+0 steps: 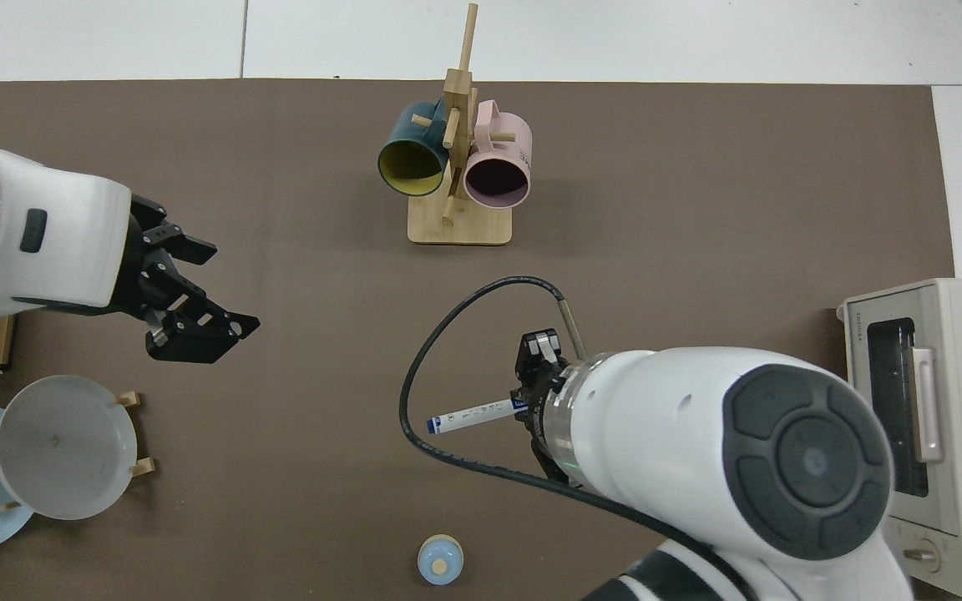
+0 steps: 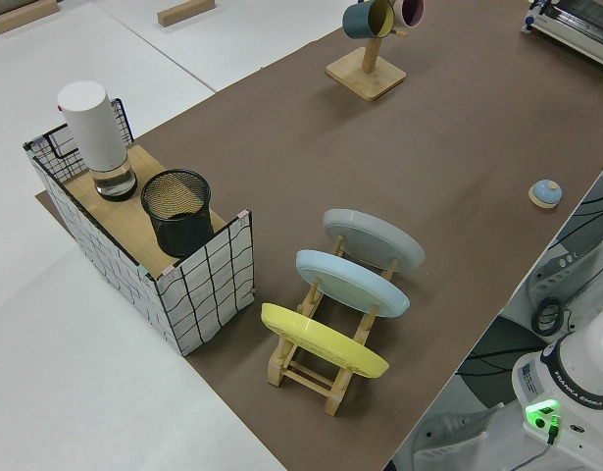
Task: Put markers into pen holder
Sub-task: 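Carry the marker to the middle while the left gripper reaches in, then grasp the marker with the left gripper from the right gripper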
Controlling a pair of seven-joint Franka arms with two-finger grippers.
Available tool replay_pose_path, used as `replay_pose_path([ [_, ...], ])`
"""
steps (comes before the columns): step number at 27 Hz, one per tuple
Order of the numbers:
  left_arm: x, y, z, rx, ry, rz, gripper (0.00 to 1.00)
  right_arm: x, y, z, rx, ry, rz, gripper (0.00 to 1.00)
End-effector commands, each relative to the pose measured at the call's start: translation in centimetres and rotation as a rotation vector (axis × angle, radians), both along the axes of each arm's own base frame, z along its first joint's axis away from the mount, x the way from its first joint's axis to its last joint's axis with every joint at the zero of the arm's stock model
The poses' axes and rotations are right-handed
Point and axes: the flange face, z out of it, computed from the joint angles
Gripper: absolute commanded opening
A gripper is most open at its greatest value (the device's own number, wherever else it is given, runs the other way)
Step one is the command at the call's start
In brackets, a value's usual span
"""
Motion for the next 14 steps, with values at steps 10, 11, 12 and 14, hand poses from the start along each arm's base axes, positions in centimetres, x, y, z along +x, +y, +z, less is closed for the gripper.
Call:
replay_pose_path([
  [10, -3.9, -6.5, -3.5, 0.008, -0.003, -0.09, 0.7, 2.0, 3.6, -1.5, -0.007, -0.007, -0.06, 0.0],
  [11, -4.3, -7.1, -3.9, 0.011, 0.005, -0.09, 0.71, 2.0, 3.6, -1.5, -0.007, -0.007, -0.06, 0.0],
  [12, -4.5, -7.6, -4.2, 0.012, 0.011, -0.09, 0.71, 2.1, 3.5, -1.4, -0.008, -0.009, -0.061, 0.0],
  [14, -4.8, -8.5, -5.1, 0.015, 0.02, -0.087, 0.71, 2.1, 3.5, -1.5, -0.008, -0.008, -0.061, 0.0],
])
